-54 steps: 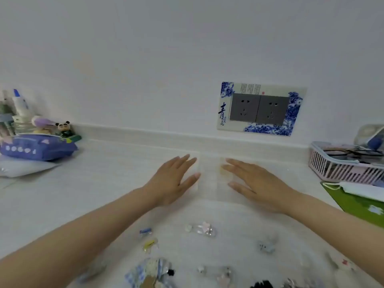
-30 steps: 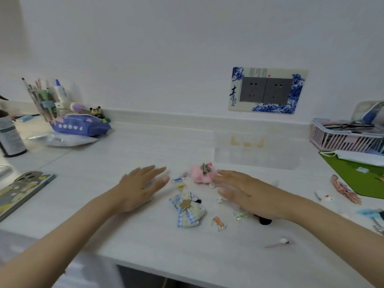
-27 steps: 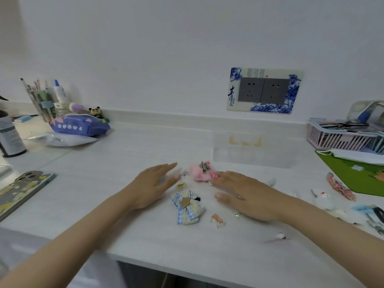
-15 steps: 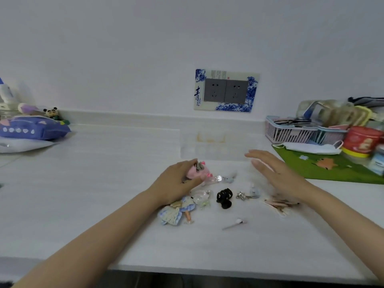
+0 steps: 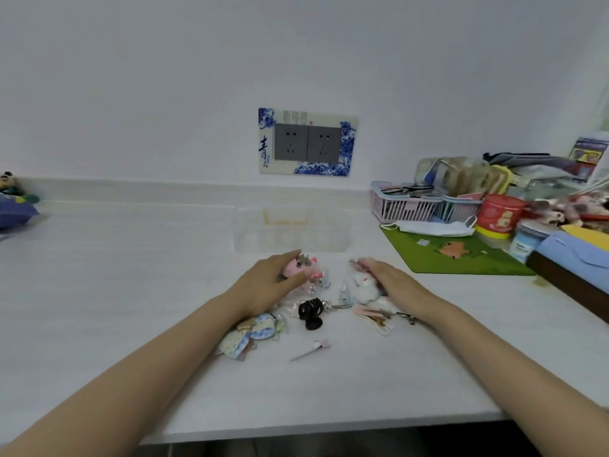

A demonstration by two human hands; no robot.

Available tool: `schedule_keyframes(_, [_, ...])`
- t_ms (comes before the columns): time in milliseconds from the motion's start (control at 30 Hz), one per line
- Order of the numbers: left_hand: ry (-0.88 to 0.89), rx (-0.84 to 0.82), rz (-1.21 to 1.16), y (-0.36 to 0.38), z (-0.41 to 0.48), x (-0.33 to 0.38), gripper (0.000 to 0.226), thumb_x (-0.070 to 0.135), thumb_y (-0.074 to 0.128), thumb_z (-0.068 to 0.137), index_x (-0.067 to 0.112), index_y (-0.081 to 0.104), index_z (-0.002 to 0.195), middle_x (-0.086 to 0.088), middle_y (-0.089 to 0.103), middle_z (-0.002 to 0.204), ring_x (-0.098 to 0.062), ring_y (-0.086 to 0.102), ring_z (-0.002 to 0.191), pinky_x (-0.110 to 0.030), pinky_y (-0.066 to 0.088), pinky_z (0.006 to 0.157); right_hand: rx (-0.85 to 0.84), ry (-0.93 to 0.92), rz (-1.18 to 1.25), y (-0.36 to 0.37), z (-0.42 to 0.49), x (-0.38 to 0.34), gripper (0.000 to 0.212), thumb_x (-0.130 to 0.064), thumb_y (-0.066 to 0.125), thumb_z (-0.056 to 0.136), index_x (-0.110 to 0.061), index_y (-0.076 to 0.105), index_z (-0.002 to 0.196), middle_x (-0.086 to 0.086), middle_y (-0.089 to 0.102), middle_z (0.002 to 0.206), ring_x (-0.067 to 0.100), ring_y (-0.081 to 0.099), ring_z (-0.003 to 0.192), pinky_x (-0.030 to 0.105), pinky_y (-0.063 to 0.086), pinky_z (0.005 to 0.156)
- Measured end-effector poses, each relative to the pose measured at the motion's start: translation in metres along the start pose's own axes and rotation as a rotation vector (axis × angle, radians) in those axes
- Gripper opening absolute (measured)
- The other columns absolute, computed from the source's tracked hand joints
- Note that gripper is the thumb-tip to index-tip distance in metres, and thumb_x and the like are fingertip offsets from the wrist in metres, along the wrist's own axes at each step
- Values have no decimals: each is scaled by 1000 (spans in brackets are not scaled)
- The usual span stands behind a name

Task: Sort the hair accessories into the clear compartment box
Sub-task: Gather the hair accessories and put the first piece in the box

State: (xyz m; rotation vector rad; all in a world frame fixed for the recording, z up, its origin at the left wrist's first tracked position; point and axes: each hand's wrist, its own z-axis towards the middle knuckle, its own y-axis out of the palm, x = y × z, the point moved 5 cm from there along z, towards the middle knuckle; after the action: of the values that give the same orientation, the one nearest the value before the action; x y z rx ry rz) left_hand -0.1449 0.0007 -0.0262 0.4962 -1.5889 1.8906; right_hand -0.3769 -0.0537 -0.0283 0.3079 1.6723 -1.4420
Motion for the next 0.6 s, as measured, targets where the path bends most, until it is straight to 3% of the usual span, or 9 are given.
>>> schedule_keyframes(100, [7, -34, 2, 2, -1, 5, 70, 69, 39, 84, 32, 30, 142, 2, 40, 148, -17, 41, 130, -29, 32, 100, -32, -18, 2, 29, 9, -18, 49, -51, 26, 96, -26, 48, 133, -5, 48, 140, 5, 43, 122, 23, 28, 104])
schedule_keyframes(233, [40, -35, 82, -9, -11, 16, 70, 66, 41, 85, 21, 39, 138, -3, 48, 142, -23, 43, 130, -36, 33, 106, -41, -89, 60, 47, 10, -42, 48, -50, 29, 97, -26, 48, 133, -9, 46, 139, -1, 38, 119, 12, 25, 97])
schedule_keyframes(333, [2, -61, 96, -31, -35, 9, 79, 69, 44, 81, 31, 21, 146, 7, 24, 154, -13, 20, 141, -36, 17, 114, 11, -121, 90, 34, -4, -42, 53, -59, 32, 91, -32, 41, 136, -6, 32, 150, 1, 28, 131, 21, 17, 109])
schedule_keyframes(467, [-83, -177, -13, -45, -93, -7, 104, 85, 50, 57, 48, 5, 143, 32, 10, 142, 10, 7, 131, -26, 13, 111, -21, -136, 90, 29, -41, -34, 44, -72, 31, 78, -66, 30, 122, -17, 14, 155, -3, 8, 141, 23, 9, 111])
schedule_keyframes(600, [-63, -231, 202, -24, -108, -1, 122, 88, 51, 53, 37, -10, 145, 20, -4, 155, -2, 0, 142, -31, 7, 117, -91, -193, -164, 56, -59, -43, 69, -76, 26, 78, -54, 9, 141, -20, -5, 157, -3, -13, 142, 28, -1, 115])
